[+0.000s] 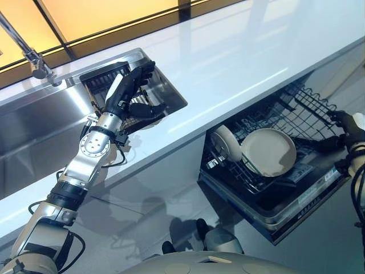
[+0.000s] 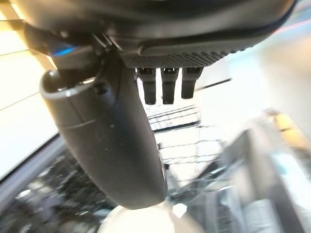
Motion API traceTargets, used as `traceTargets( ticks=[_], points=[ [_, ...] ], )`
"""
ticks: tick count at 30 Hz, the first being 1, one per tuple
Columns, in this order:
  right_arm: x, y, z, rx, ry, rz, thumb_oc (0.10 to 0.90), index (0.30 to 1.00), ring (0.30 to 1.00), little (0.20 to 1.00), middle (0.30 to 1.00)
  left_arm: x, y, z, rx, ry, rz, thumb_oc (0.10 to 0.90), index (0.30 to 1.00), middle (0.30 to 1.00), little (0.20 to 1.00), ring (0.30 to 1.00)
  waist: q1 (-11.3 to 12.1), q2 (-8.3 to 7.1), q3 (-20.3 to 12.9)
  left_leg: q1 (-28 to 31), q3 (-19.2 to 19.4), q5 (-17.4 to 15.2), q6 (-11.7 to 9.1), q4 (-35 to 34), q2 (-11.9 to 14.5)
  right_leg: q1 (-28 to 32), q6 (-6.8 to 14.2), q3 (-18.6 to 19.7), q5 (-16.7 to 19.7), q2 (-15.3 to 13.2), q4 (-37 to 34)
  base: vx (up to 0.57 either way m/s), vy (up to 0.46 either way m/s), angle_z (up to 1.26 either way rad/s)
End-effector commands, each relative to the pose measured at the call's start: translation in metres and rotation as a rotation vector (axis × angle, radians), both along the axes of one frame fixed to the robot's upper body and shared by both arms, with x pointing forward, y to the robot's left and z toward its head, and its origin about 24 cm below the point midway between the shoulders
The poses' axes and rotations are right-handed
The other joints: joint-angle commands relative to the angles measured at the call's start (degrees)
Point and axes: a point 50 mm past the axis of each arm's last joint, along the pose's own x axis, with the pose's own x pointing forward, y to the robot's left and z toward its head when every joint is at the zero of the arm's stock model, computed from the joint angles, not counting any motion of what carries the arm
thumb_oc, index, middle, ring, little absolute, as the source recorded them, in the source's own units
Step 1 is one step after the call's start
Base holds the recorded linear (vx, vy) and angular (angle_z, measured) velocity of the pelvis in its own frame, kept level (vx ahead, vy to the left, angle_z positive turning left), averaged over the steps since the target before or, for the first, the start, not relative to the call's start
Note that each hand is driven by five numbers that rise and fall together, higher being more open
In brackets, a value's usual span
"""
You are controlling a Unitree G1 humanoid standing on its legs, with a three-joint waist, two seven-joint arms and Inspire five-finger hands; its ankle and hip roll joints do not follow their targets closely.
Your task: Pick up plates and place into dishwasher.
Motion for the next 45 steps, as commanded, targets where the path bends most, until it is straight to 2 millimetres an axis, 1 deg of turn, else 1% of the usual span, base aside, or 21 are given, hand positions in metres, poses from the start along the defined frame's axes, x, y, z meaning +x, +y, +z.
traceTargets(
  ticks=[1, 4, 5, 6, 7, 9, 10, 11, 12, 17, 20, 24, 32, 37, 42, 43, 44, 45],
  points=[
    [-0.003, -0.014, 0.065, -0.273, -0.176, 0.005, 0.100, 0.300, 0.300, 0.200, 0.300, -0.005, 0.010, 0.051, 0.002, -0.258, -0.008, 0.800, 0.900, 0.900, 0.900, 0.900, 0.0, -1.98, -5.8, -0.4, 0.9, -5.4, 1.1, 2.7, -0.3, -2.2, 6.3, -0.6, -5.5, 1.5, 7.0, 0.00, 0.000, 0.00],
    [-0.009, -0.019, 0.057, -0.270, -0.131, -0.002, 0.100, 0.300, 0.300, 0.200, 0.300, -0.005, 0.010, 0.052, 0.000, -0.261, -0.012, 0.800, 0.900, 0.900, 0.900, 0.900, -0.1, -2.07, -5.6, -0.6, 0.9, -5.3, 1.1, 2.7, -0.3, -2.4, 6.4, -0.6, -5.4, 1.5, 7.0, -0.01, -0.004, -0.01],
    [-0.013, -0.024, 0.046, -0.250, -0.077, -0.006, 0.100, 0.300, 0.300, 0.200, 0.300, -0.005, 0.008, 0.054, -0.005, -0.267, -0.021, 0.800, 0.900, 0.900, 0.900, 0.900, 0.0, -2.21, -5.5, -0.8, 0.7, -5.2, 1.1, 2.7, -0.3, -2.5, 6.4, -0.7, -5.3, 1.5, 6.9, -0.03, -0.015, -0.04],
    [-0.013, -0.024, 0.042, -0.245, -0.066, -0.006, 0.100, 0.300, 0.300, 0.200, 0.300, -0.005, 0.007, 0.055, -0.007, -0.269, -0.024, 0.800, 0.900, 0.900, 0.900, 0.900, 0.0, -2.25, -5.5, -0.8, 0.7, -5.2, 1.1, 2.7, -0.3, -2.5, 6.4, -0.7, -5.3, 1.5, 6.9, -0.03, -0.026, -0.04],
    [-0.013, -0.026, 0.033, -0.225, -0.039, -0.002, 0.100, 0.300, 0.300, 0.200, 0.300, -0.005, 0.005, 0.056, -0.011, -0.271, -0.031, 0.800, 0.900, 0.900, 0.900, 0.900, 0.2, -2.32, -5.5, -0.9, 0.6, -5.2, 1.1, 2.7, -0.3, -2.5, 6.4, -0.7, -5.2, 1.5, 6.8, 0.00, 0.000, 0.00],
    [-0.013, -0.027, 0.026, -0.207, -0.020, 0.000, 0.100, 0.300, 0.300, 0.200, 0.300, -0.005, 0.003, 0.057, -0.014, -0.273, -0.042, 0.800, 0.900, 0.900, 0.900, 0.900, 0.5, -2.40, -5.5, -0.9, 0.4, -5.2, 1.1, 2.8, -0.3, -2.5, 6.3, -0.9, -5.2, 1.4, 6.7, -0.01, -0.021, 0.00],
    [-0.010, -0.027, 0.016, -0.192, 0.003, 0.006, 0.100, 0.300, 0.300, 0.200, 0.300, -0.004, -0.002, 0.056, -0.014, -0.273, -0.056, 0.800, 0.900, 0.900, 0.900, 0.900, 0.9, -2.50, -5.5, -1.2, 0.4, -4.9, 1.1, 2.8, -0.3, -2.7, 6.2, -0.9, -4.9, 1.5, 6.6, -0.02, -0.050, 0.02],
    [-0.008, -0.027, 0.011, -0.187, 0.019, 0.012, 0.100, 0.300, 0.300, 0.200, 0.300, -0.004, -0.005, 0.056, -0.013, -0.273, -0.067, 0.800, 0.900, 0.900, 0.900, 0.900, 1.3, -2.50, -5.5, -1.3, 0.3, -4.9, 1.0, 2.7, -0.3, -2.7, 6.2, -0.9, -4.8, 1.5, 6.5, -0.02, -0.046, 0.02],
    [-0.007, -0.026, 0.011, -0.186, 0.021, 0.013, 0.100, 0.300, 0.300, 0.200, 0.300, -0.004, -0.005, 0.056, -0.012, -0.273, -0.068, 0.800, 0.900, 0.900, 0.900, 0.900, 1.3, -2.50, -5.5, -1.4, 0.3, -4.9, 1.0, 2.7, -0.3, -2.7, 6.2, -0.9, -4.8, 1.5, 6.5, -0.01, -0.033, 0.02],
    [-0.002, -0.029, -0.003, -0.161, 0.082, 0.002, 0.100, 0.300, 0.300, 0.200, 0.300, -0.004, -0.010, 0.057, -0.010, -0.266, -0.095, 0.800, 0.900, 0.900, 0.900, 0.900, 2.4, -2.41, -5.2, -1.6, -0.3, -4.7, 0.9, 2.5, -0.2, -2.6, 6.1, -1.5, -4.8, 1.3, 6.2, -0.01, -0.050, 0.02],
    [0.005, -0.029, -0.008, -0.153, 0.107, -0.009, 0.100, 0.300, 0.300, 0.200, 0.300, -0.003, -0.013, 0.059, -0.008, -0.265, -0.109, 0.800, 0.900, 0.900, 0.900, 0.900, 3.2, -2.19, -4.8, -1.8, -0.9, -4.6, 0.9, 2.6, -0.3, -2.6, 6.0, -1.8, -4.8, 1.1, 6.2, -0.01, -0.073, 0.09],
    [0.015, -0.030, -0.013, -0.151, 0.150, -0.041, 0.100, 0.300, 0.300, 0.200, 0.300, -0.003, -0.017, 0.062, -0.001, -0.265, -0.131, 0.800, 0.900, 0.900, 0.900, 0.900, 4.3, -1.61, -4.1, -2.2, -1.3, -4.5, 0.7, 2.7, -0.3, -2.5, 6.0, -2.3, -4.7, 0.7, 6.0, -0.01, -0.078, 0.08],
    [0.018, -0.035, -0.025, -0.157, 0.279, -0.112, 0.100, 0.300, 0.300, 0.200, 0.300, -0.006, -0.019, 0.069, 0.010, -0.276, -0.145, 0.800, 0.900, 0.900, 0.900, 0.900, 5.4, -0.44, -2.9, -3.3, -1.9, -4.0, 0.3, 2.7, -0.3, -3.1, 5.6, -3.1, -5.0, 0.5, 6.1, -0.03, -0.049, 0.13],
    [0.008, -0.049, -0.037, -0.153, 0.380, -0.186, 0.100, 0.300, 0.300, 0.200, 0.300, -0.006, -0.021, 0.074, 0.006, -0.287, -0.155, 0.800, 0.900, 0.900, 0.900, 0.900, 5.9, 0.19, -2.1, -3.8, -2.0, -3.9, 0.0, 3.1, -0.1, -3.0, 5.3, -3.8, -5.2, 0.3, 6.0, -0.02, -0.039, 0.04],
    [-0.002, -0.056, -0.051, -0.138, 0.475, -0.235, 0.100, 0.300, 0.300, 0.200, 0.300, -0.008, -0.026, 0.079, 0.003, -0.297, -0.171, 0.800, 0.900, 0.900, 0.900, 0.900, 6.4, 0.80, -1.5, -4.0, -2.2, -3.8, -0.1, 3.4, -0.1, -2.9, 5.1, -4.2, -5.4, 0.2, 5.9, -0.02, -0.021, 0.10],
    [-0.002, -0.056, -0.051, -0.138, 0.475, -0.235, 0.100, 0.300, 0.300, 0.200, 0.300, -0.008, -0.026, 0.079, 0.003, -0.297, -0.171, 0.800, 0.900, 0.900, 0.900, 0.900, 6.4, 0.80, -1.5, -4.0, -2.2, -3.8, -0.1, 3.4, -0.1, -2.9, 5.1, -4.2, -5.4, 0.2, 5.9, 0.00, 0.000, 0.00],
    [-0.006, -0.058, -0.055, -0.131, 0.500, -0.251, 0.100, 0.300, 0.300, 0.200, 0.300, -0.008, -0.027, 0.080, 0.003, -0.301, -0.175, 0.800, 0.900, 0.900, 0.900, 0.900, 6.5, 1.04, -1.4, -4.1, -2.3, -3.8, -0.2, 3.4, 0.0, -2.9, 5.1, -4.3, -5.5, 0.2, 5.9, 0.00, 0.000, 0.00],
    [-0.014, -0.061, -0.062, -0.121, 0.529, -0.276, 0.100, 0.300, 0.300, 0.200, 0.300, -0.010, -0.027, 0.080, 0.001, -0.304, -0.178, 0.800, 0.900, 0.900, 0.900, 0.900, 6.6, 1.40, -1.1, -4.1, -2.3, -3.7, -0.2, 3.5, 0.0, -2.7, 5.0, -4.3, -5.6, 0.2, 5.9, 0.00, 0.000, 0.00]
  ],
)
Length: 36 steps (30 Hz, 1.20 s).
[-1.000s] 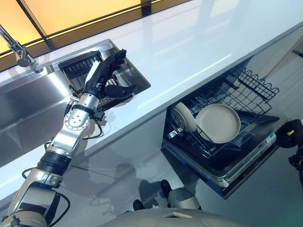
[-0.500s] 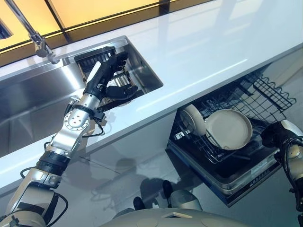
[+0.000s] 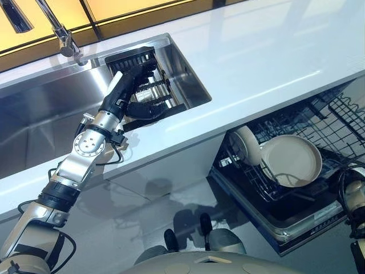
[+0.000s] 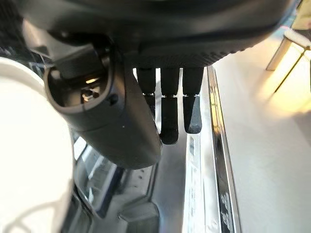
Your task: Pick up plates and place into dishwasher.
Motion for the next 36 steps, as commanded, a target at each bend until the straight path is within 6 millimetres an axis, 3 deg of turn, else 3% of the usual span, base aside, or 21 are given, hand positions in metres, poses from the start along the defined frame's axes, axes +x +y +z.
traceTargets(
  ticks=[1, 7, 18, 26, 36],
  points=[
    [0.008, -0.017, 0.034, -0.146, -0.005, 0.000, 0.100, 0.300, 0.300, 0.200, 0.300, -0.005, -0.025, 0.069, -0.046, -0.287, -0.126, 0.800, 0.900, 0.900, 0.900, 0.900, 0.8, -0.25, -3.0, -1.2, 2.0, -4.9, -0.5, 3.4, 0.3, -1.7, 5.1, 0.1, -5.6, 1.1, 5.9, 0.00, 0.000, 0.00],
    [-0.017, -0.028, 0.019, -0.124, 0.059, -0.090, 0.100, 0.300, 0.300, 0.200, 0.300, -0.006, -0.025, 0.074, -0.054, -0.294, -0.138, 0.800, 0.900, 0.900, 0.900, 0.900, 1.0, 0.78, -2.4, -1.0, 2.0, -4.8, -0.7, 3.4, 0.2, -1.3, 5.1, -0.4, -5.8, 0.8, 5.6, 0.00, 0.000, 0.00],
    [-0.020, -0.019, -0.001, -0.075, 0.022, -0.055, 0.100, 0.300, 0.300, 0.200, 0.300, -0.007, -0.028, 0.073, -0.058, -0.295, -0.150, 0.800, 0.900, 0.900, 0.900, 0.900, 1.4, 2.09, -1.7, -1.1, 1.6, -5.1, -0.5, 3.9, -0.2, -1.1, 5.2, -0.6, -6.0, 0.3, 5.7, 0.00, -0.001, 0.01],
    [0.001, -0.007, -0.001, -0.122, 0.015, 0.043, 0.100, 0.300, 0.300, 0.200, 0.300, -0.009, -0.029, 0.077, -0.072, -0.313, -0.154, 0.800, 0.900, 0.900, 0.900, 0.900, 2.7, 4.79, -0.7, -1.0, 0.6, -5.0, -0.8, 4.2, -0.8, -0.5, 4.9, -1.7, -6.5, -0.5, 6.0, 0.00, -0.001, 0.06],
    [0.028, 0.009, 0.005, -0.136, 0.065, 0.126, 0.100, 0.300, 0.300, 0.200, 0.300, -0.012, -0.028, 0.077, -0.085, -0.328, -0.132, 0.800, 0.900, 0.900, 0.900, 0.900, 4.1, 6.22, -0.1, -1.5, -0.8, -4.3, -1.3, 3.7, -1.3, -0.6, 4.4, -2.8, -7.2, -0.9, 6.3, 0.00, -0.010, 0.09]
  ],
)
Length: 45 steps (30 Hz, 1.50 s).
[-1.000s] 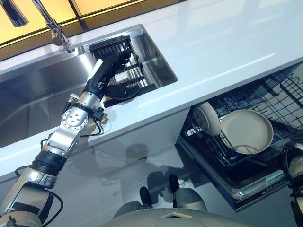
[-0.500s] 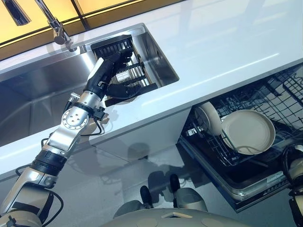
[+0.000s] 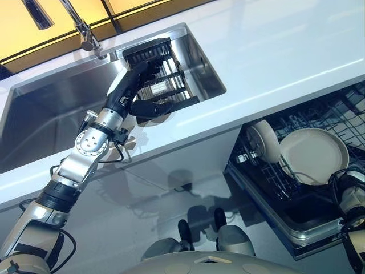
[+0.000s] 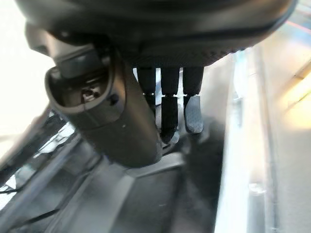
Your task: Pick up plates and place into dishwasher.
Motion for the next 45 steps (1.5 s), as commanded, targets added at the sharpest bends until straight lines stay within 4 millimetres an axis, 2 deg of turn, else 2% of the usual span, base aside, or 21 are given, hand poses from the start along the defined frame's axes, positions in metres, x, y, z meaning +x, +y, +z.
traceTargets(
  ticks=[1, 8, 13, 18, 23, 27, 28, 32, 45],
  points=[
    [0.027, 0.003, 0.023, -0.040, -0.027, 0.048, 0.100, 0.300, 0.300, 0.200, 0.300, -0.006, -0.015, 0.064, -0.074, -0.287, -0.069, 0.800, 0.900, 0.900, 0.900, 0.900, 2.2, 0.83, -3.4, -1.8, 2.4, -5.5, -1.6, 3.8, -0.6, -2.2, 4.4, 0.4, -7.1, 0.2, 6.4, 0.00, -0.018, 0.04],
    [0.027, 0.007, 0.015, 0.036, -0.026, 0.005, 0.100, 0.300, 0.300, 0.200, 0.300, -0.010, -0.013, 0.067, -0.078, -0.304, -0.069, 0.800, 0.900, 0.900, 0.900, 0.900, 3.1, 1.70, -2.6, -2.2, 1.8, -5.0, -1.8, 3.8, -0.8, -2.3, 4.0, -0.3, -7.2, -0.3, 6.5, 0.00, -0.009, 0.05],
    [0.028, 0.013, 0.009, 0.121, -0.119, -0.026, 0.100, 0.300, 0.300, 0.200, 0.300, -0.012, -0.011, 0.066, -0.090, -0.311, -0.070, 0.800, 0.900, 0.900, 0.900, 0.900, 3.3, 2.33, -2.0, -2.4, 1.5, -4.9, -1.9, 3.8, -1.0, -2.4, 3.9, -0.4, -7.1, -0.6, 6.6, 0.01, 0.004, 0.03],
    [0.037, 0.022, 0.010, 0.204, -0.344, -0.030, 0.100, 0.300, 0.300, 0.200, 0.300, -0.015, -0.009, 0.063, -0.100, -0.321, -0.064, 0.800, 0.900, 0.900, 0.900, 0.900, 3.0, 2.80, -0.9, -2.6, 1.3, -4.8, -1.8, 3.8, -1.2, -3.0, 3.9, 0.0, -6.9, -0.8, 7.0, 0.00, 0.000, 0.00],
    [0.057, 0.035, 0.027, 0.215, -0.509, 0.055, 0.100, 0.300, 0.300, 0.200, 0.300, -0.014, -0.007, 0.062, -0.100, -0.334, -0.057, 0.800, 0.900, 0.900, 0.900, 0.900, 2.5, 2.89, 0.1, -3.0, 1.3, -4.8, -1.7, 3.8, -1.3, -3.7, 3.9, 0.4, -6.6, -0.8, 7.1, 0.00, -0.003, -0.01],
    [0.082, 0.053, 0.050, 0.231, -0.658, 0.130, 0.100, 0.300, 0.300, 0.200, 0.300, -0.012, -0.007, 0.061, -0.095, -0.343, -0.047, 0.800, 0.900, 0.900, 0.900, 0.900, 2.2, 2.56, 0.6, -3.3, 1.2, -4.8, -1.6, 4.0, -1.3, -4.1, 3.8, 0.7, -6.6, -0.6, 7.2, -0.01, -0.023, -0.05],
    [0.082, 0.054, 0.051, 0.232, -0.661, 0.131, 0.100, 0.300, 0.300, 0.200, 0.300, -0.012, -0.007, 0.061, -0.094, -0.343, -0.046, 0.800, 0.900, 0.900, 0.900, 0.900, 2.2, 2.54, 0.7, -3.3, 1.2, -4.8, -1.6, 4.0, -1.3, -4.1, 3.7, 0.7, -6.6, -0.6, 7.3, 0.01, -0.016, -0.14],
    [0.101, 0.064, 0.076, 0.226, -0.773, 0.197, 0.100, 0.300, 0.300, 0.200, 0.300, -0.010, -0.006, 0.057, -0.099, -0.337, -0.030, 0.800, 0.900, 0.900, 0.900, 0.900, 2.4, 2.50, 0.5, -3.3, 0.8, -4.9, -1.7, 4.2, -1.4, -4.1, 3.5, 0.8, -6.9, -0.3, 7.5, 0.02, -0.010, -0.07],
    [0.121, 0.063, 0.119, 0.193, -0.790, 0.262, 0.100, 0.300, 0.300, 0.200, 0.300, -0.007, -0.003, 0.050, -0.087, -0.297, -0.039, 0.800, 0.900, 0.900, 0.900, 0.900, 4.7, 1.94, -0.5, -3.6, -1.9, -4.4, -1.6, 3.4, -2.2, -3.7, 2.9, -0.3, -7.3, 0.0, 7.5, 0.00, -0.005, 0.01]
  ],
)
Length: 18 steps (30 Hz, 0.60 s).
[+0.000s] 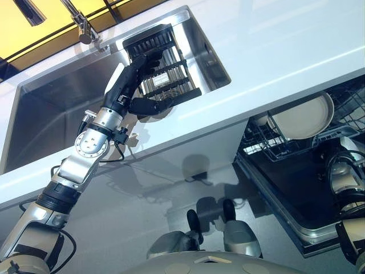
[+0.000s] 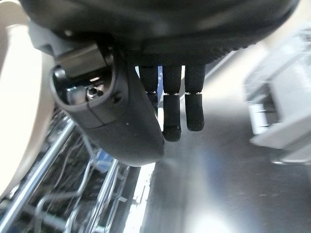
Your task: Pick up plates and place into dishwasher.
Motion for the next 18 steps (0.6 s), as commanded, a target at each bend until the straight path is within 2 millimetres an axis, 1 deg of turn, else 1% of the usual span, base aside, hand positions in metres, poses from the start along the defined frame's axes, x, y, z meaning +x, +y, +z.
traceTargets(
  ticks=[1, 7, 12, 18],
  points=[
    [0.057, 0.032, 0.077, -0.068, -0.272, 0.220, 0.100, 0.300, 0.300, 0.200, 0.300, -0.004, -0.004, 0.047, -0.055, -0.242, -0.050, 0.800, 0.900, 0.900, 0.900, 0.900, 4.2, -2.05, -3.3, -1.9, -1.2, -5.1, -1.4, 3.1, -2.2, -2.1, 3.0, 0.4, -7.5, 0.0, 7.5, 0.03, -0.018, 0.13],
    [0.061, 0.034, 0.083, -0.053, -0.304, 0.224, 0.100, 0.300, 0.300, 0.200, 0.300, -0.004, -0.005, 0.045, -0.038, -0.234, -0.055, 0.800, 0.900, 0.900, 0.900, 0.900, 5.9, -3.07, -4.7, -1.7, -3.0, -4.9, -1.2, 2.9, -2.5, -1.2, 2.5, -0.9, -7.8, 0.3, 7.3, 0.02, -0.030, 0.15],
    [0.063, 0.034, 0.087, -0.050, -0.330, 0.221, 0.100, 0.300, 0.300, 0.200, 0.300, -0.004, -0.006, 0.038, -0.014, -0.208, -0.072, 0.800, 0.900, 0.900, 0.900, 0.900, 6.9, -3.99, -6.0, -1.4, -4.1, -5.0, -1.1, 2.9, -2.5, -0.4, 2.2, -1.7, -8.3, 0.6, 7.3, 0.03, -0.033, 0.14],
    [0.063, 0.036, 0.087, -0.052, -0.339, 0.228, 0.100, 0.300, 0.300, 0.200, 0.300, -0.005, -0.005, 0.030, -0.011, -0.182, -0.088, 0.800, 0.900, 0.900, 0.900, 0.900, 7.4, -4.77, -7.4, -0.9, -4.9, -4.9, -1.1, 2.4, -2.5, 0.2, 2.2, -1.9, -8.4, 0.9, 6.9, 0.03, -0.011, 0.09]
  ],
)
